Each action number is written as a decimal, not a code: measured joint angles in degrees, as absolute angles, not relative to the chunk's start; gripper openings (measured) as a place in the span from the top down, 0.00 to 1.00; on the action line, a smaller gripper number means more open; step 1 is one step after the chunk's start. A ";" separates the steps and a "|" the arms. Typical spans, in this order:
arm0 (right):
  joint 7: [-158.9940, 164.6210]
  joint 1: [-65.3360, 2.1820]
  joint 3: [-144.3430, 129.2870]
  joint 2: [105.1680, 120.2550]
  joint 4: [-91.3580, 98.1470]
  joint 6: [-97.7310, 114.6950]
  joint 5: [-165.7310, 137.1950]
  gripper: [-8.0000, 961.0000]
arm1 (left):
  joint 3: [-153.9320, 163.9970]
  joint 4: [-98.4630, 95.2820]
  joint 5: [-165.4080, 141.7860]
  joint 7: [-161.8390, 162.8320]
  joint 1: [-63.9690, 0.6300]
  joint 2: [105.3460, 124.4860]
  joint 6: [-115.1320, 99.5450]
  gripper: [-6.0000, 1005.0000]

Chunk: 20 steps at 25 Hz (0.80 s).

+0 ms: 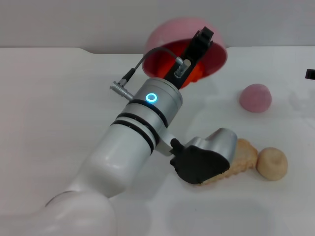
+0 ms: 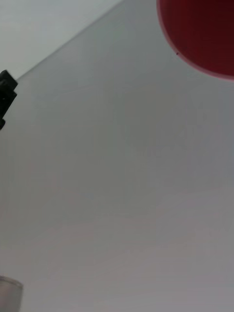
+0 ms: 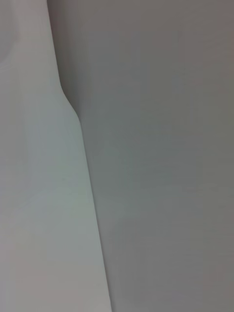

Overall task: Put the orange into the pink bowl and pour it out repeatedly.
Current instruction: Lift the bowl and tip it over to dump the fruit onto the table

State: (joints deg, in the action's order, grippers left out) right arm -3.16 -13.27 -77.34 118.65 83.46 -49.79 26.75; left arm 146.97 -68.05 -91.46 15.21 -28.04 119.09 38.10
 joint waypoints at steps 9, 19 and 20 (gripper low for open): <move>-3.17 -13.82 -77.57 118.65 83.40 -50.31 26.72 0.44 | 148.63 -66.95 -96.47 16.44 -27.63 119.09 42.29 0.95; -3.56 -14.58 -78.90 118.70 83.05 -50.17 26.71 0.44 | 142.94 -73.41 -81.38 28.57 -28.44 119.10 43.33 0.95; -3.79 -14.66 -79.00 118.73 83.05 -50.14 26.71 0.44 | 141.61 -74.86 -77.20 28.46 -28.71 119.10 43.86 0.95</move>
State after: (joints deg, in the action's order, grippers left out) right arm -3.79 -14.66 -79.00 118.73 83.05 -50.15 26.71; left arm 141.61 -74.86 -77.20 28.46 -28.71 119.10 43.86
